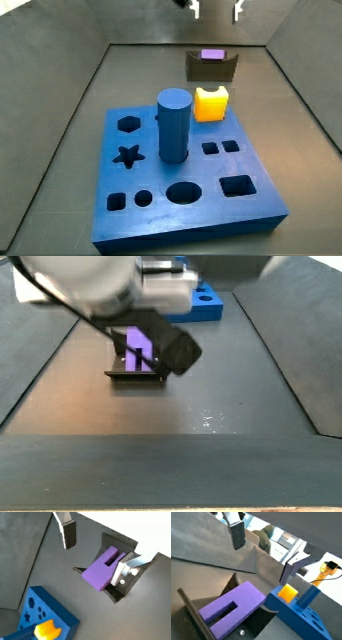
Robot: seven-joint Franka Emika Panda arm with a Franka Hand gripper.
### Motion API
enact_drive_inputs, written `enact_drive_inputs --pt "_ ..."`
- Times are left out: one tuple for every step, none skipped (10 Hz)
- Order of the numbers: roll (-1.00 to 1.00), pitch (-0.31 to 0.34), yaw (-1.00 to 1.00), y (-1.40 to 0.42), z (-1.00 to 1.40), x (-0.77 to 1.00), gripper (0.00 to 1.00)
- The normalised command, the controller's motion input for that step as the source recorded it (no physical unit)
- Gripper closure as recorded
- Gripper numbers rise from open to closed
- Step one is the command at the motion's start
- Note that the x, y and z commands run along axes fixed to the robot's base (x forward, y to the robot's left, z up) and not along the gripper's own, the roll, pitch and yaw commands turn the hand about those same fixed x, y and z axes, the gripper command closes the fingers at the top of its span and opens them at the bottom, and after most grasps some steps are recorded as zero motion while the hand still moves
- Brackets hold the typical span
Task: Pick up the double-square object. Move up. Place the double-square object on the fixture. Regrasp the double-square object. Move to above the board. Insert the double-square object.
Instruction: Regrasp the double-square object.
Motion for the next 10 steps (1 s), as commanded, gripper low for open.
enact_drive_inputs --pt "1.00 0.047 0.01 -1.00 0.82 -0.09 0.00" --pt "1.00 0.046 0.01 -1.00 0.81 -0.08 0.00" --pt "1.00 0.036 0.01 -1.00 0.79 -0.11 0.00" --pt "1.00 0.025 0.01 -1.00 0.70 -0.14 0.00" --pt "1.00 0.021 0.01 -0.90 0.54 -0.12 0.00" --pt "1.00 0.020 0.01 -0.74 0.32 -0.08 0.00" --pt "1.00 0.018 0.01 -0.57 0.12 -0.05 0.00" --pt "1.00 0.017 0.01 -0.32 0.05 -0.02 0.00" --pt "1.00 0.014 0.01 -0.11 0.03 -0.03 0.00" --pt "1.00 0.010 0.01 -0.01 0.02 -0.03 0.00"
